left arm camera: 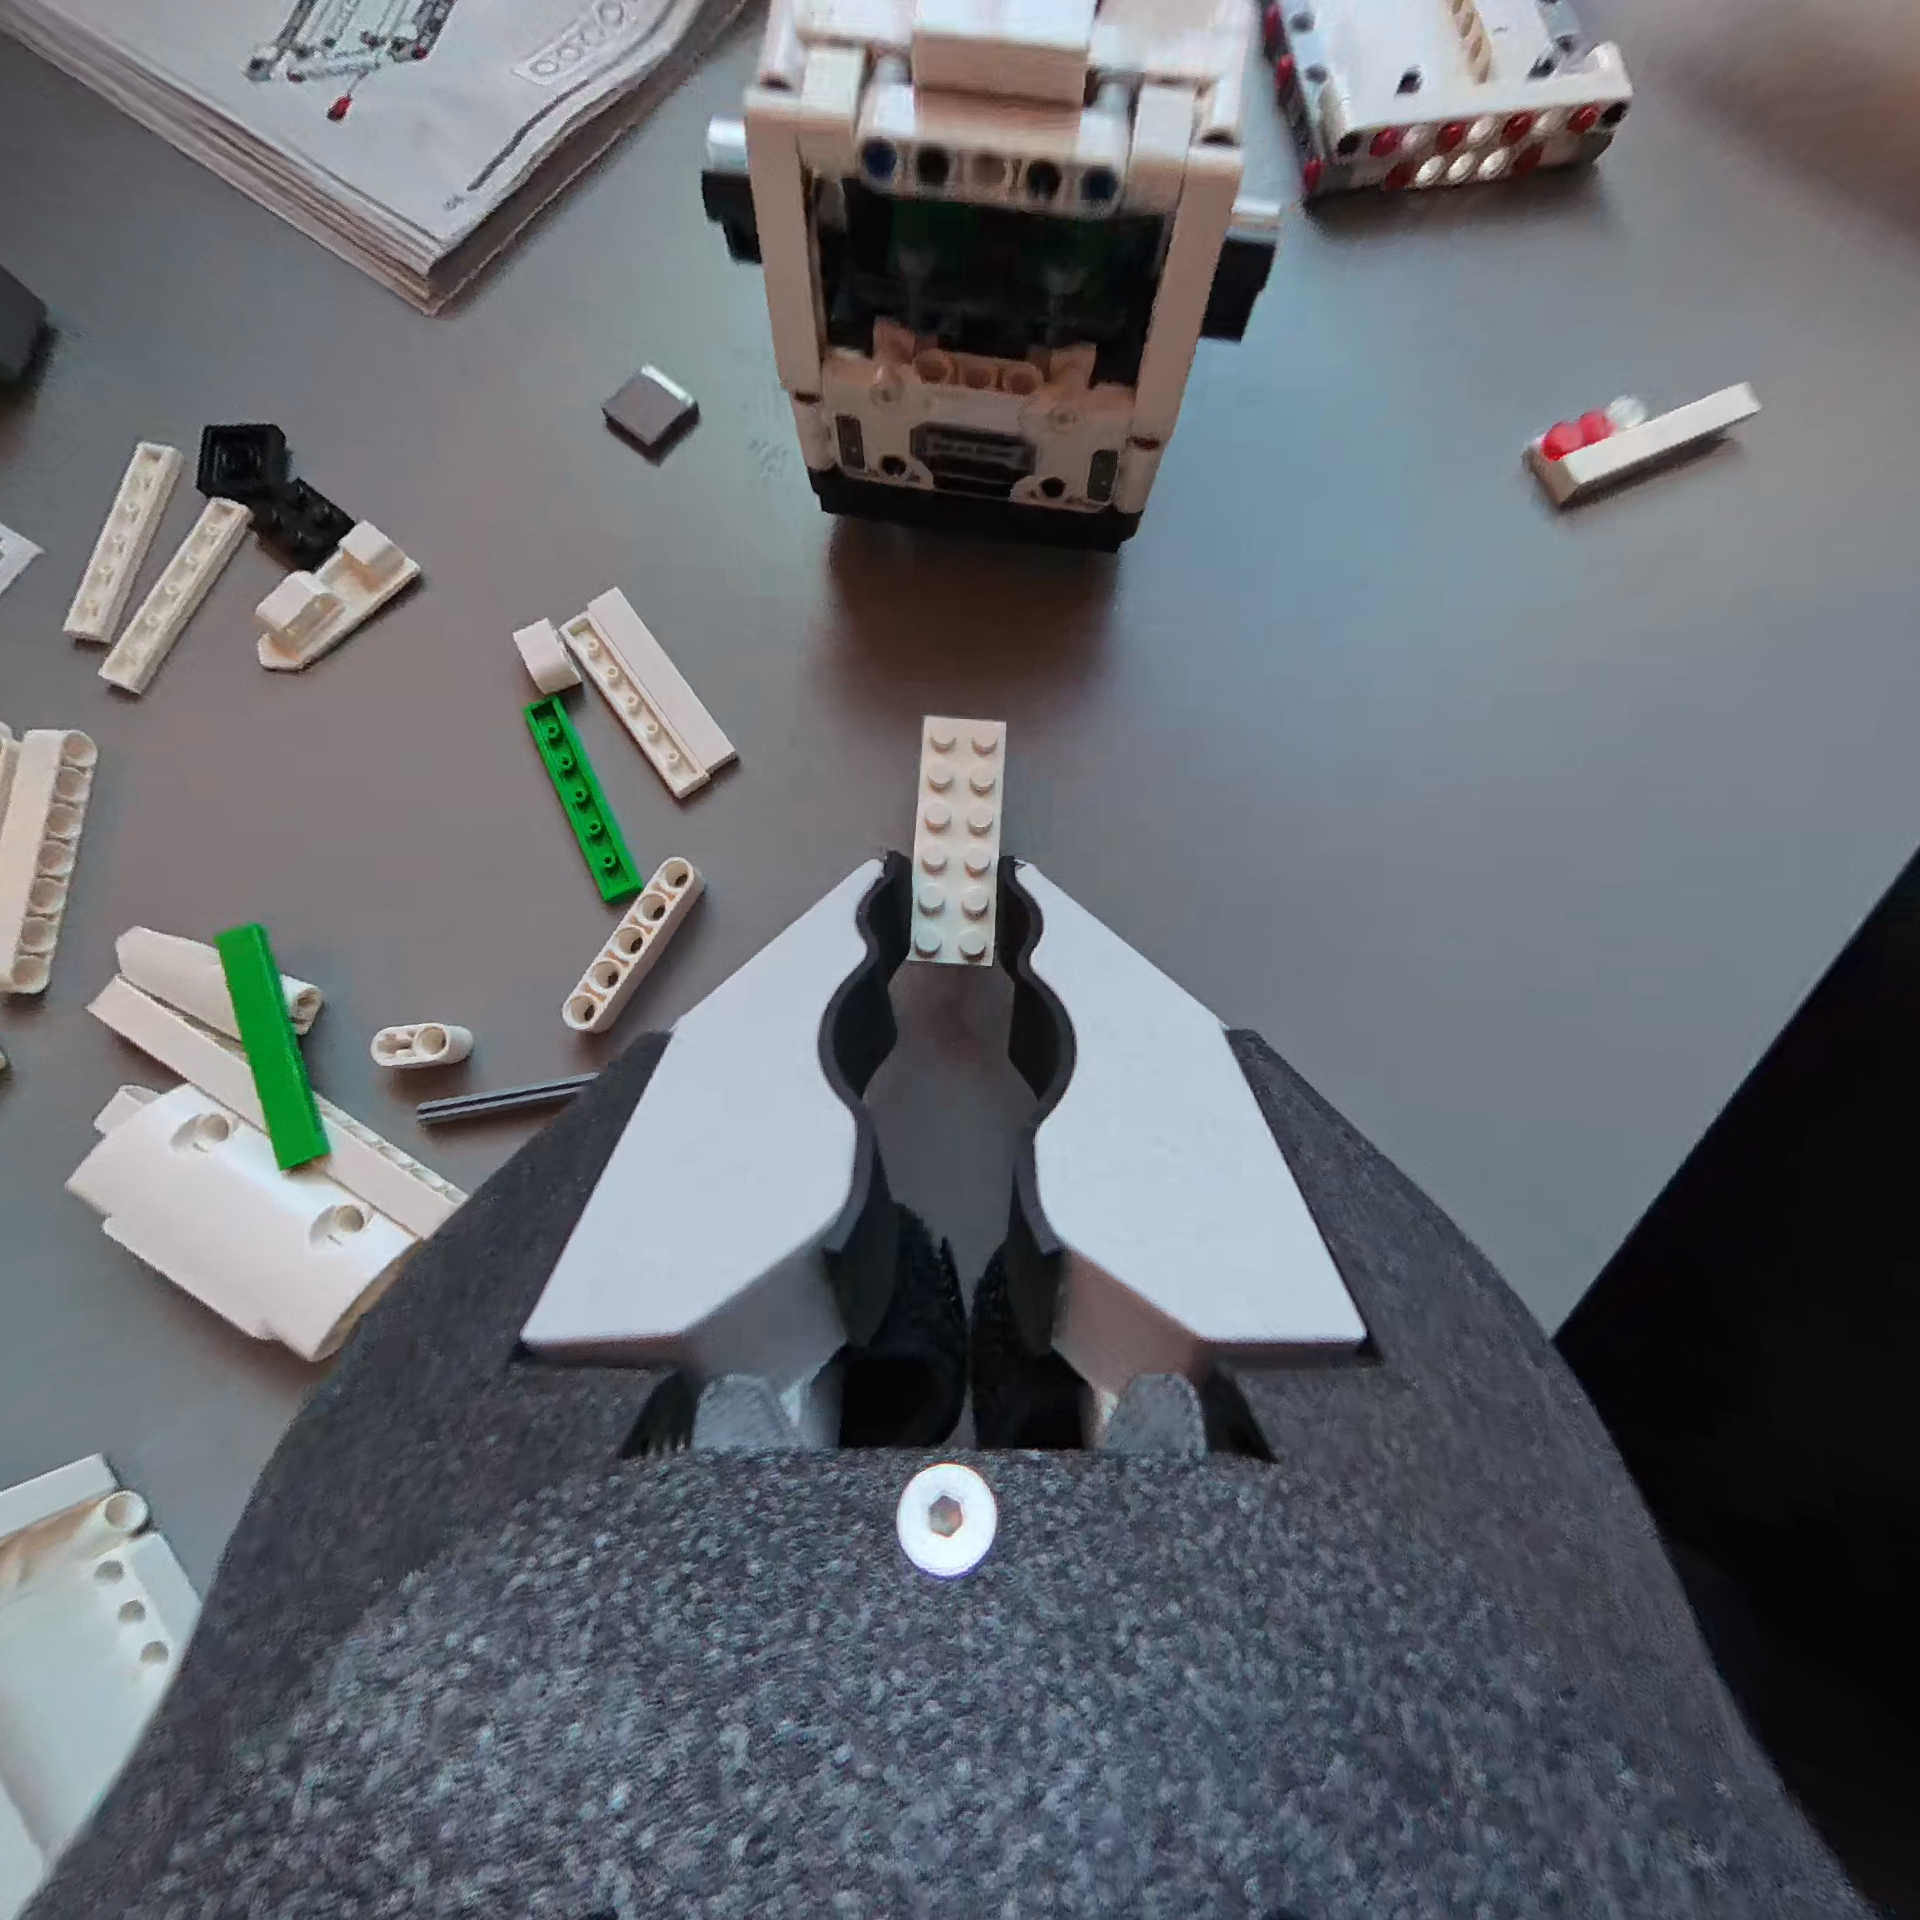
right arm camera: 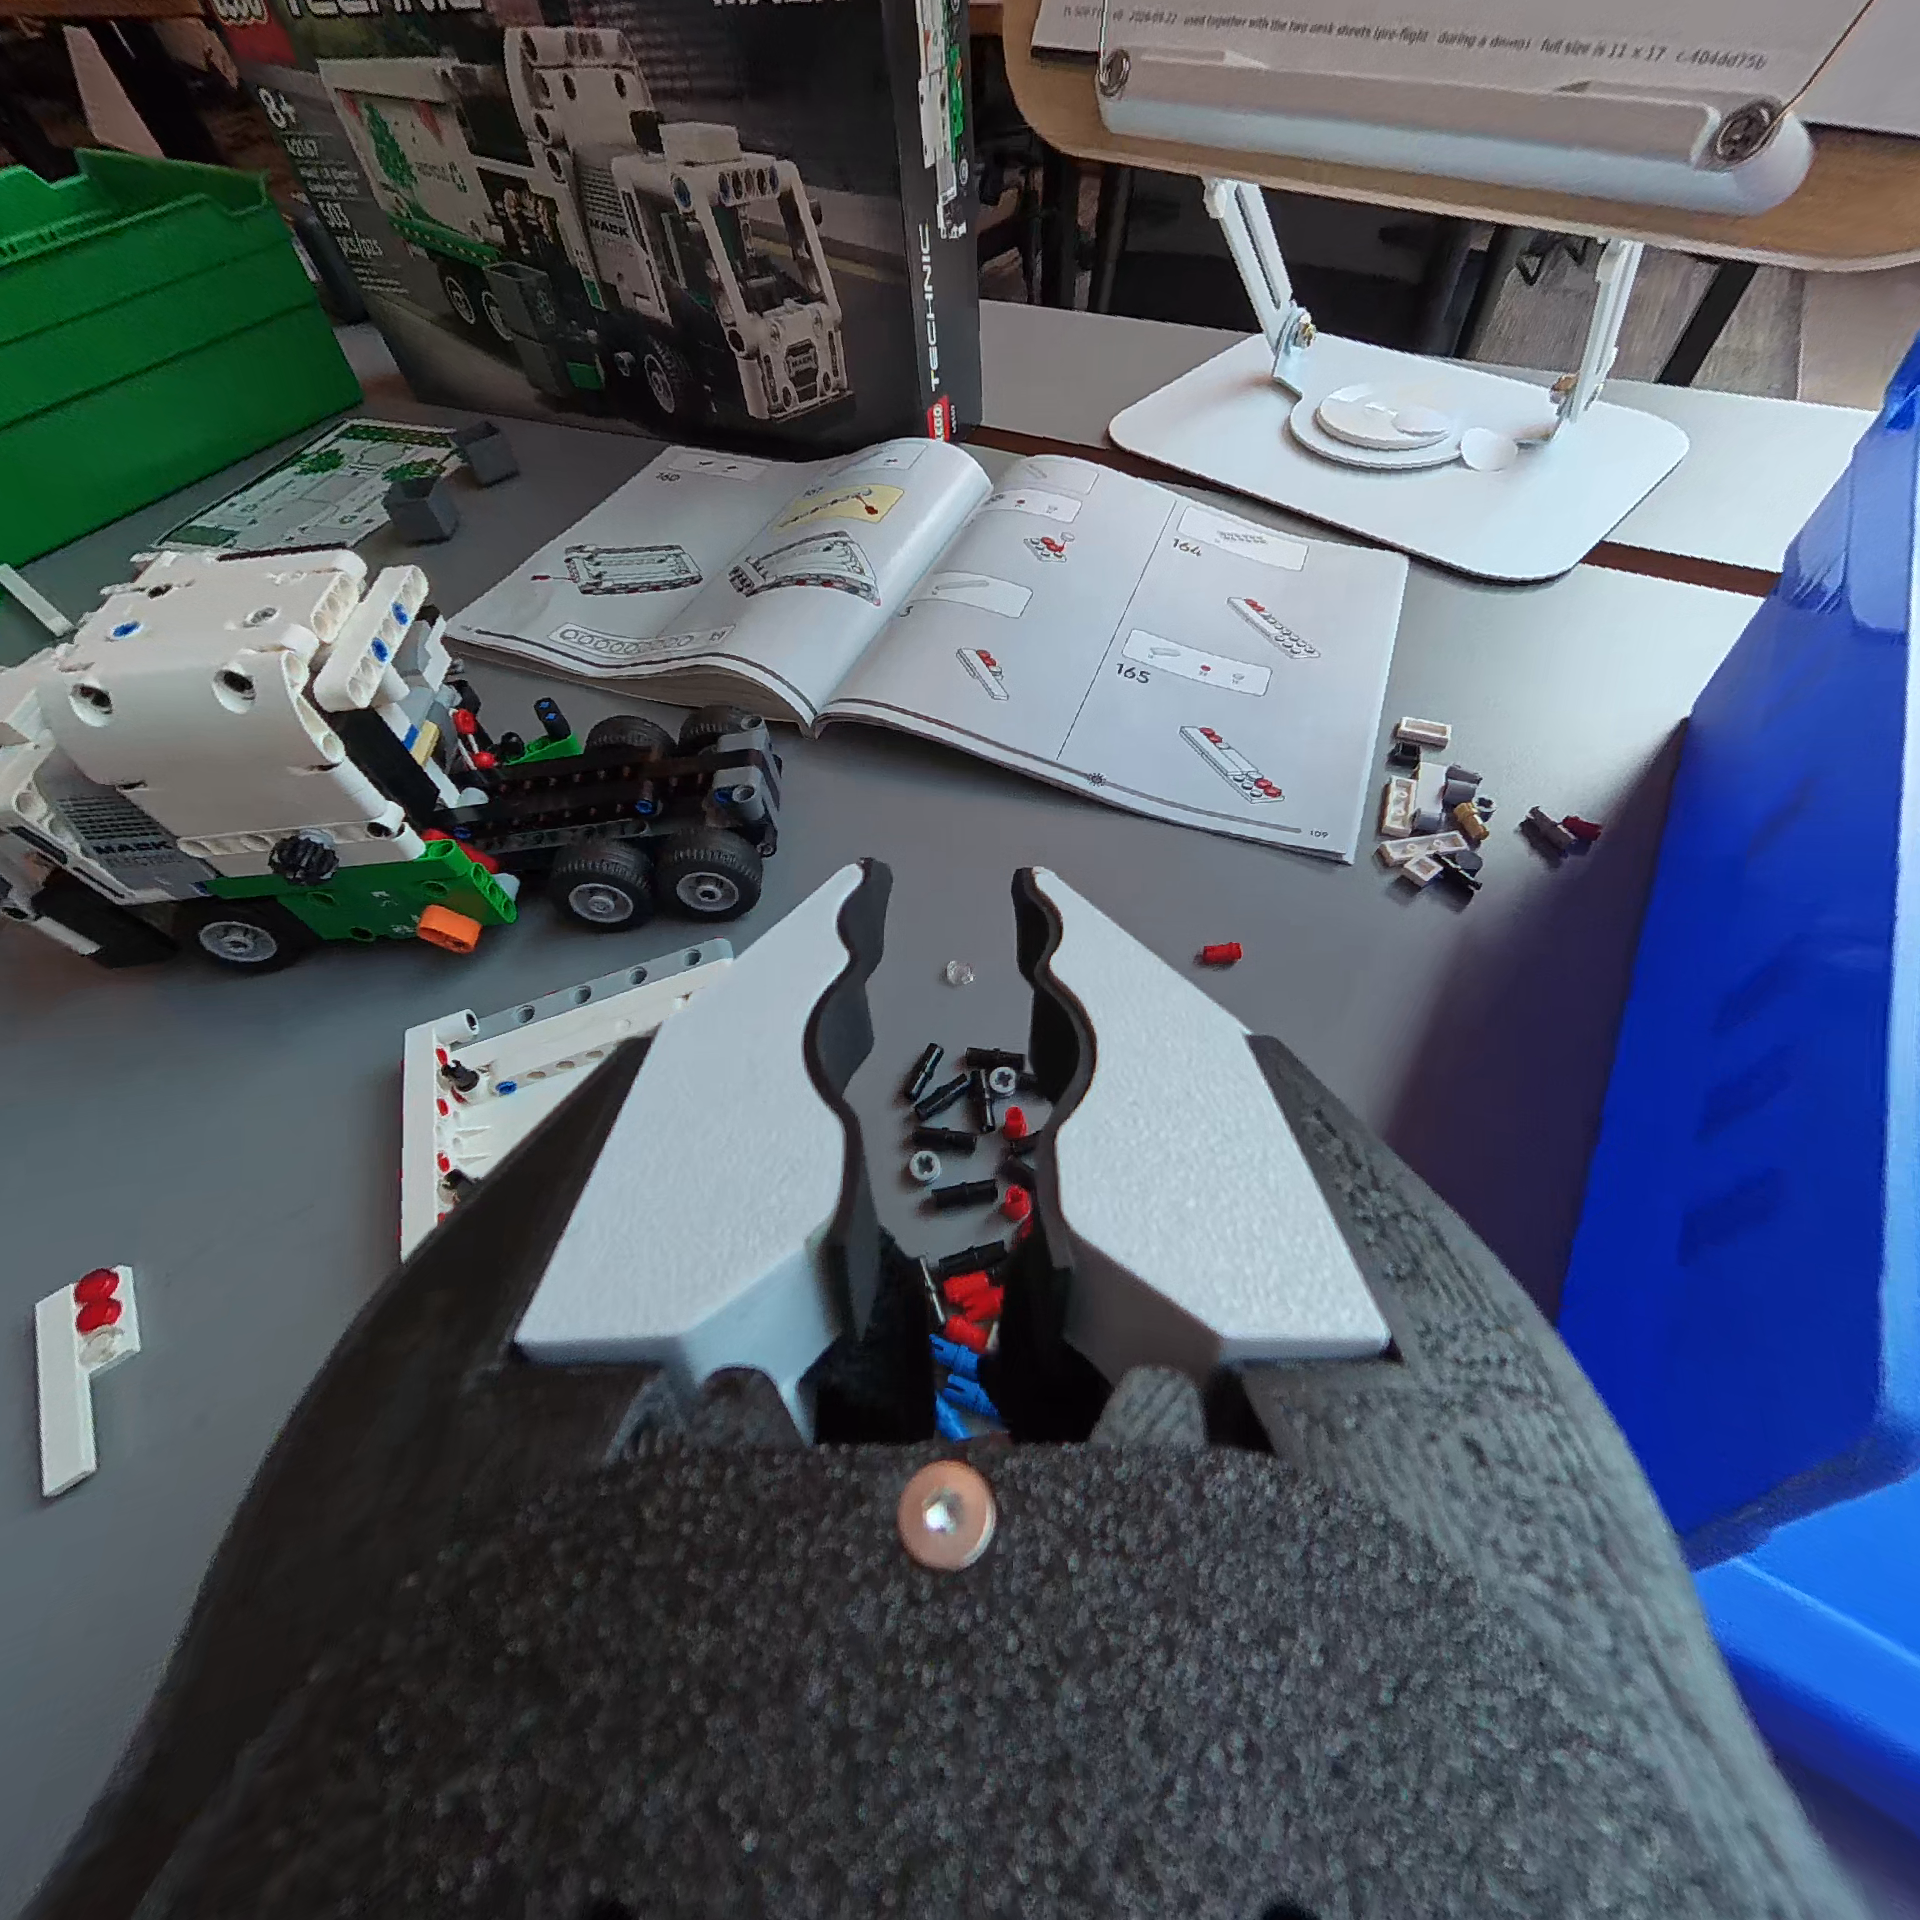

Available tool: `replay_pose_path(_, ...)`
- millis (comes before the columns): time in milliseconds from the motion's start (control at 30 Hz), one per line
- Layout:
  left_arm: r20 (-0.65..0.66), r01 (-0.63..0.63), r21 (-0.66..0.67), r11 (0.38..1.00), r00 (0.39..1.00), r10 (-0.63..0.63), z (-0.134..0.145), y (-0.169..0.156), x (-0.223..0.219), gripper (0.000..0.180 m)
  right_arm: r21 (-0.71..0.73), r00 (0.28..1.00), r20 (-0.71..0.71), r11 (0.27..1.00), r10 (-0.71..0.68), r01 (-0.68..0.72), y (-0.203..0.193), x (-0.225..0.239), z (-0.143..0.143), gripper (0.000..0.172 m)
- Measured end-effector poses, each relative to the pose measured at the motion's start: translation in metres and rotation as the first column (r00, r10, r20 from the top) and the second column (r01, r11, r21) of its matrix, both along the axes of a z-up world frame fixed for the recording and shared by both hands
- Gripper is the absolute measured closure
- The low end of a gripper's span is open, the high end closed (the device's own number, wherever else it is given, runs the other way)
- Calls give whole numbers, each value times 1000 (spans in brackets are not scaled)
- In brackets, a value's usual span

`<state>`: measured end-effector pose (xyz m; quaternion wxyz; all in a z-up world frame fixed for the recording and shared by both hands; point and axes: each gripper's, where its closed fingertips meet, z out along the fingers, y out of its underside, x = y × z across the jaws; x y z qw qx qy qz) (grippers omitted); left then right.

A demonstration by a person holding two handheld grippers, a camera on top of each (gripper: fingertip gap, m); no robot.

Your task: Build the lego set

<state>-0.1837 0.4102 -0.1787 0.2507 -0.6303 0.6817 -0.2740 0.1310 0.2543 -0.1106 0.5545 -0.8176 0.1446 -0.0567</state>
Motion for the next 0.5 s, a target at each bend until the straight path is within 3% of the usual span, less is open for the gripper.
replay_pose_path(33, 16, 11, -4, 1000, 1000, -11, 8, -2, 2, 165, 3, 1000, -3, 1000, 0, 0, 1, 1, 1, 148)
replay_pose_path(233, 189, 100, -7, 995, 977, -97, 77, -29, 20, 166, 14, 1000, -14, 1000, 21, -21, 2, 4, 1, 148)
replay_pose_path(367, 238, 248, 67, 966, 937, -257, 102, -73, 49, 165, 41, 976, -82, 979, 200, -198, 4, -28, 4, 148)
replay_pose_path(433, 212, 349, 122, 929, 905, -368, 100, -101, 65, 165, 67, 886, -173, 902, 430, -425, 3, -74, 7, 148)
replay_pose_path(500, 169, 440, 171, 881, 868, -466, 92, -127, 79, 165, 112, 740, -247, 777, 626, -620, -8, -121, 13, 148)
